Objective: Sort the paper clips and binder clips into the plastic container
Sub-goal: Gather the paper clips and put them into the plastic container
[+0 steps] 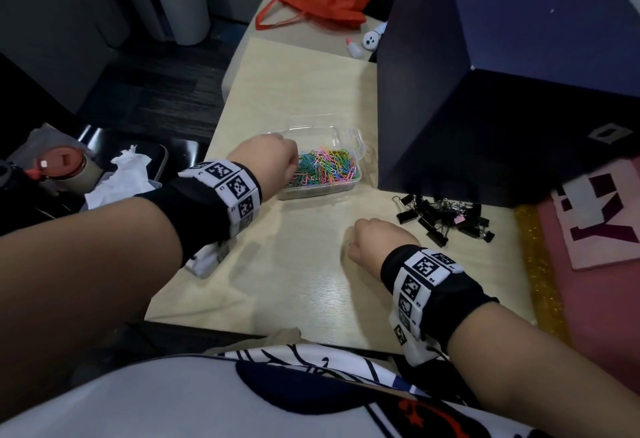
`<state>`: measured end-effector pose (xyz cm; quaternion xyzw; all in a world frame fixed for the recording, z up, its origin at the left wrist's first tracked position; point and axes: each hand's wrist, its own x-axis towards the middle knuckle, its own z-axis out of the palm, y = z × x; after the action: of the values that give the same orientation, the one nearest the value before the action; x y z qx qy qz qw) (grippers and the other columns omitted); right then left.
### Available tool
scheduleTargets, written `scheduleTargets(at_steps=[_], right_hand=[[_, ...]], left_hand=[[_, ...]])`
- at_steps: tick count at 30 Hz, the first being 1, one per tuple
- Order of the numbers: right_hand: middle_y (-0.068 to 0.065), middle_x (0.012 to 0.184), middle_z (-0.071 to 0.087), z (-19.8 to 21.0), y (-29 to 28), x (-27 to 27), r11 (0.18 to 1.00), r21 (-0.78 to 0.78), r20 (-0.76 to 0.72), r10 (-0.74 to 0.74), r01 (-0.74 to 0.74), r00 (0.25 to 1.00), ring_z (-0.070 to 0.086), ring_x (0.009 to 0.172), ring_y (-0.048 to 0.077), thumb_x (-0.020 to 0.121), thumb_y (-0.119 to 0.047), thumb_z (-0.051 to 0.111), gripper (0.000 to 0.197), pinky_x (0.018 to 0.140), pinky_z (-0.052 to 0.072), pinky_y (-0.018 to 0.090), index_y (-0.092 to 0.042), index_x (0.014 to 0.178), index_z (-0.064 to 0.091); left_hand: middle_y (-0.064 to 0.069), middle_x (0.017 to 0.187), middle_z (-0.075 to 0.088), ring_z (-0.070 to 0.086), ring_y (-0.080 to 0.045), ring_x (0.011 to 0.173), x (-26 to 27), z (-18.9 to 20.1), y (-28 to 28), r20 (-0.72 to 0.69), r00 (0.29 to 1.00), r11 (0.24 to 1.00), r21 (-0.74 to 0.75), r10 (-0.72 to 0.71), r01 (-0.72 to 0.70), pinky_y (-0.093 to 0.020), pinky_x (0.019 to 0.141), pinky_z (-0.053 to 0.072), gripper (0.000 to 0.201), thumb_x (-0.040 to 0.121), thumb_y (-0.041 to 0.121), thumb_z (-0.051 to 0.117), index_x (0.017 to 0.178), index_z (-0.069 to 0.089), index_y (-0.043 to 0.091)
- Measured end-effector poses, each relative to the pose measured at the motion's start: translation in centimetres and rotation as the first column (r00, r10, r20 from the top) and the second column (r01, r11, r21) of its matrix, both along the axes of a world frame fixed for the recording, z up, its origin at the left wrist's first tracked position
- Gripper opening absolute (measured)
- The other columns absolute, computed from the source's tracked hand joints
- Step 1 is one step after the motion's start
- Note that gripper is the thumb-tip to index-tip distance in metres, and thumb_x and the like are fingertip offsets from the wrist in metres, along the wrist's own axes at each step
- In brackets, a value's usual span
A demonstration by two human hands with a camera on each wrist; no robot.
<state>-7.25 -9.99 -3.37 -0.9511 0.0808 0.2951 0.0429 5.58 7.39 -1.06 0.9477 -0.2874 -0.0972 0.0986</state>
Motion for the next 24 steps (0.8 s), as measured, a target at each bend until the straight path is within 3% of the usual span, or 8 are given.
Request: scheduleTargets(at_steps=[3,7,12,17,19,21,24], right_hand=[[0.009,0.11,0.06,0.6,-0.1,0.1,0.997,0.059,0.137,-0.054,0.047,0.989,0.058,0.102,0.028,0.093,-0.025,0.045,0.023,0.08,0.046,0.033,-0.011,0.109,0.055],[0.004,0.103,0.064,1.1,-0.4,0.5,0.967,0.215,0.255,-0.192,0.138,0.948,0.059,0.095,0.024,0.093,-0.023,0.047,0.017,0.082,0.05,0.034,-0.019,0.106,0.058],[0.0,0.1,0.065,1.4,-0.4,1.2,0.925,0.343,0.362,-0.291,0.164,0.885,0.061,0.091,0.023,0.092,-0.02,0.052,0.01,0.082,0.049,0.033,-0.021,0.1,0.058],[-0.002,0.098,0.069,1.4,0.2,2.0,0.885,0.444,0.427,-0.35,0.144,0.834,0.064,0.09,0.019,0.089,-0.017,0.057,0.011,0.085,0.049,0.029,-0.023,0.095,0.064],[-0.004,0.101,0.071,1.5,0.6,2.2,0.862,0.491,0.396,-0.351,0.127,0.849,0.066,0.093,0.014,0.09,-0.016,0.056,0.017,0.089,0.048,0.023,-0.023,0.102,0.066],[-0.006,0.106,0.071,1.8,0.9,2.4,0.843,0.527,0.391,-0.351,0.107,0.851,0.065,0.099,0.011,0.092,-0.014,0.054,0.024,0.095,0.046,0.021,-0.023,0.11,0.066],[-0.004,0.11,0.069,2.0,1.2,3.1,0.811,0.578,0.387,-0.368,0.089,0.845,0.064,0.104,0.013,0.093,-0.009,0.049,0.027,0.1,0.047,0.031,-0.022,0.113,0.064]], left_hand=[[-0.009,0.108,0.062,0.059,-0.03,0.101,0.5,-0.3,0.3,0.015,1.0,1.0,0.019,0.005,-0.006,-0.04,0.086,0.05,0.024,0.093,0.022,0.049,0.108,0.067,0.02],[-0.004,0.107,0.061,0.056,-0.03,0.101,-0.6,-0.5,0.9,0.064,0.998,0.996,0.09,0.01,-0.016,-0.037,0.078,0.046,0.023,0.091,0.027,0.049,0.105,0.067,0.025],[-0.002,0.107,0.062,0.057,-0.027,0.101,-3.6,-0.2,0.5,0.086,0.98,0.937,0.32,-0.18,0.144,-0.034,0.077,0.042,0.027,0.093,0.033,0.041,0.105,0.063,0.022],[-0.001,0.101,0.065,0.06,-0.027,0.097,-5.9,-0.1,-0.3,0.006,0.944,0.908,0.275,-0.331,0.317,-0.035,0.077,0.046,0.03,0.091,0.036,0.04,0.099,0.065,0.021],[-0.002,0.101,0.063,0.059,-0.028,0.098,-5.8,0.1,-0.2,0.002,0.951,0.925,0.233,-0.309,0.3,-0.036,0.079,0.049,0.029,0.09,0.035,0.042,0.101,0.065,0.022],[-0.003,0.102,0.061,0.058,-0.028,0.098,-4.9,0.0,0.3,0.006,0.98,0.969,0.155,-0.197,0.193,-0.038,0.08,0.05,0.024,0.089,0.033,0.047,0.104,0.064,0.023],[-0.003,0.105,0.062,0.059,-0.027,0.097,-3.2,-0.4,1.4,-0.081,0.997,0.994,0.107,-0.008,0.016,-0.039,0.081,0.051,0.024,0.089,0.034,0.052,0.109,0.057,0.022]])
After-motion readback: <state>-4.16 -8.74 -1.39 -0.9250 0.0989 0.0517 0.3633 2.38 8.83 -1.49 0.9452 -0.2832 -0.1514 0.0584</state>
